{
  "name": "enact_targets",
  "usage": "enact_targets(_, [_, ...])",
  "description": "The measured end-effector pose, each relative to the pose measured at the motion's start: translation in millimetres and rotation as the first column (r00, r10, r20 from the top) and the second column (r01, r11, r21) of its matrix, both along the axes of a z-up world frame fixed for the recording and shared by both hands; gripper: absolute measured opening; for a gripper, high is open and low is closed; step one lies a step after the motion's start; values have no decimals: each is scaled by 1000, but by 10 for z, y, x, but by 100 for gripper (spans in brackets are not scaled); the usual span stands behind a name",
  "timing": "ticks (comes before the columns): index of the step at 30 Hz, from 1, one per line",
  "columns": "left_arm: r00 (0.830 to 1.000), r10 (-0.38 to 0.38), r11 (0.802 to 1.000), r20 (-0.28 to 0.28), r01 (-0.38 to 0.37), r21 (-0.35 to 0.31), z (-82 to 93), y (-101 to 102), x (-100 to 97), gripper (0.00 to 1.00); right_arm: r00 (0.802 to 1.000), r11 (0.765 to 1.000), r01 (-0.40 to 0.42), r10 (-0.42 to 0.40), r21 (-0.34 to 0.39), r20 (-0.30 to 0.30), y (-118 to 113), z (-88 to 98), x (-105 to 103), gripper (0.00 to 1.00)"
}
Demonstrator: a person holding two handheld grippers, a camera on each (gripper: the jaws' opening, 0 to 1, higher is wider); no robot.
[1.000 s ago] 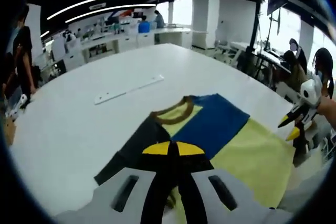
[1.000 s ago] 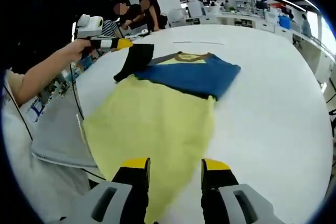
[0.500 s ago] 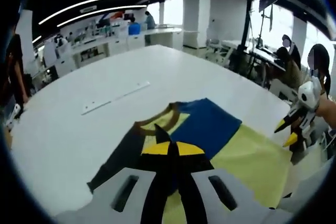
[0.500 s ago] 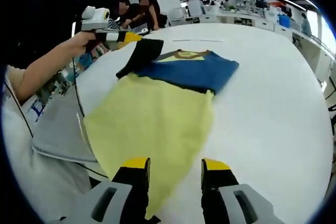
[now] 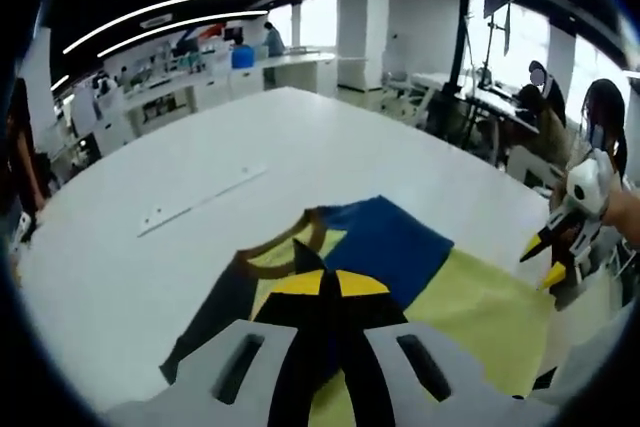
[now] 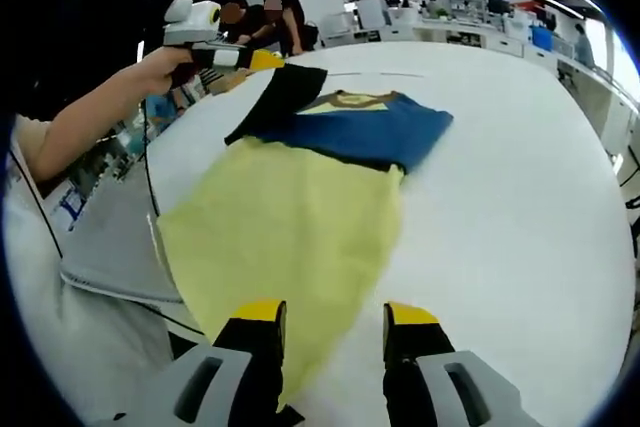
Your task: Fold the garment on the visible template until the final outline fits inside the template.
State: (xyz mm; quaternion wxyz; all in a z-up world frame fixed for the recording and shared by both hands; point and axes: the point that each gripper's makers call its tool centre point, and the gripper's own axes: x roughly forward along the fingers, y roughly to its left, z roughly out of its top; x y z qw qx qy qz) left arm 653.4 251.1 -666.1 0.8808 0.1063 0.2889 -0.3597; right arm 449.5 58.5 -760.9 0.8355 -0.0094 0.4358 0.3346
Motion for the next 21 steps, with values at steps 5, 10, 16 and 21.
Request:
enact_targets(5, [1000,-22,1000,-3,22,4,-13,-122,24,0,1000,1000,-9,9,-3,-5,6,-15,-6,35])
enact_targets(10, [999,-42,999,-6,42,1,-21,-241,50,0,1000,1000,-10,10,-6,-16,-15,-48,-27,35])
enact_targets(16, [998,-69,998,-5,69,-6,-13,-423,46,0,1000,1000,-4,4,-4,-17,-44,-54,-13,35])
enact_targets(21, [996,-94,996,-5,93,-7,-22,-579,62,0,1000,1000,2,-2,-1,-17,-53,-56,-5,35])
